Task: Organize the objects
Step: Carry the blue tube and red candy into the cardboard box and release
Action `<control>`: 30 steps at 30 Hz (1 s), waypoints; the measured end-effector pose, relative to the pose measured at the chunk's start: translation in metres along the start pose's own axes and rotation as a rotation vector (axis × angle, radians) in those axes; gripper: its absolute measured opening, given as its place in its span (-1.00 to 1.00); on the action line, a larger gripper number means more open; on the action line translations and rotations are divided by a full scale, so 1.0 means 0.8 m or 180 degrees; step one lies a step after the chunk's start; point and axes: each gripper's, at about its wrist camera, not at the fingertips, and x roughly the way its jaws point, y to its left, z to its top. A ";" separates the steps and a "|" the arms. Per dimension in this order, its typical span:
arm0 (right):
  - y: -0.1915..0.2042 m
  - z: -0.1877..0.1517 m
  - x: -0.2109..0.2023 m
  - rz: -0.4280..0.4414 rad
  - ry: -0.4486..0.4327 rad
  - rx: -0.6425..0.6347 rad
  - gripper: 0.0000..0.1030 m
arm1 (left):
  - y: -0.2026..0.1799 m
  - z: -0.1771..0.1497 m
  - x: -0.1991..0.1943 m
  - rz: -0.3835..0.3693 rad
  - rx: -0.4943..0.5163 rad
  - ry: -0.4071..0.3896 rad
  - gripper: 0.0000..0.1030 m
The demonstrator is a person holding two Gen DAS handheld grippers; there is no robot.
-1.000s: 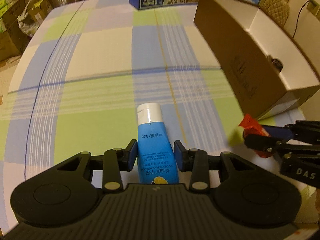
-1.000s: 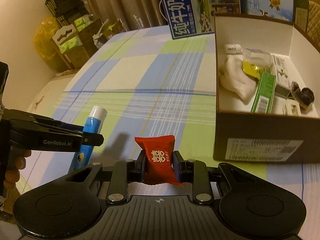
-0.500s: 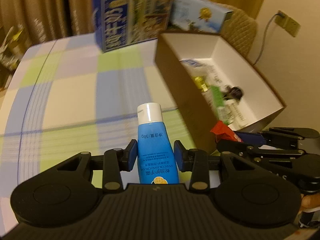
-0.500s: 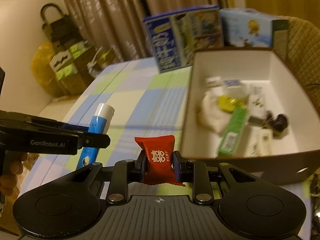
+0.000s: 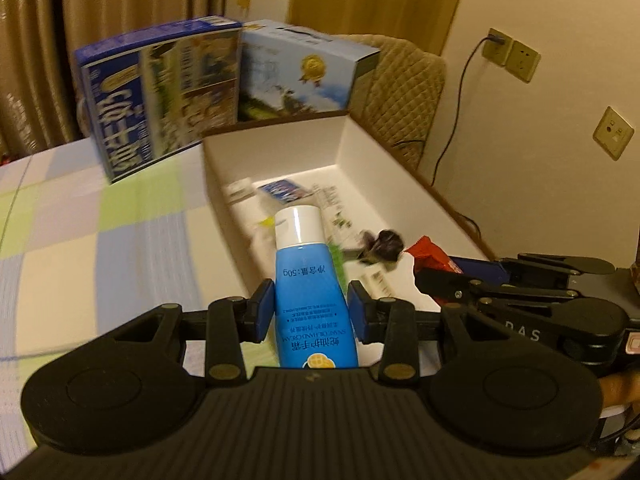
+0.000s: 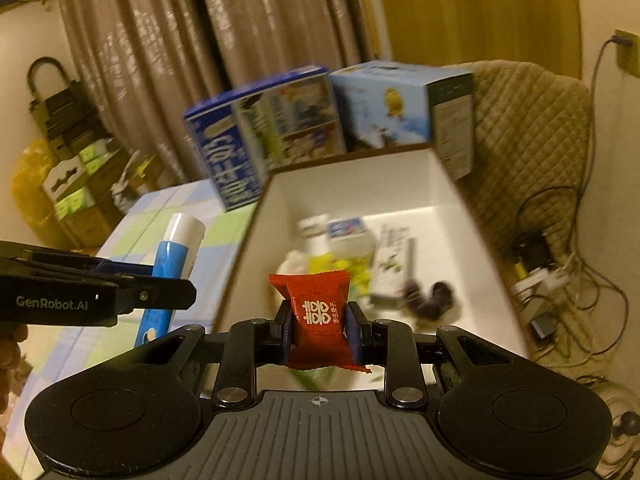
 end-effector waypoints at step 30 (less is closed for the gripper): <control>-0.102 0.071 0.145 -0.0410 0.0279 -0.0315 -0.52 | 0.013 0.101 0.198 0.0491 -0.0031 0.0403 -0.34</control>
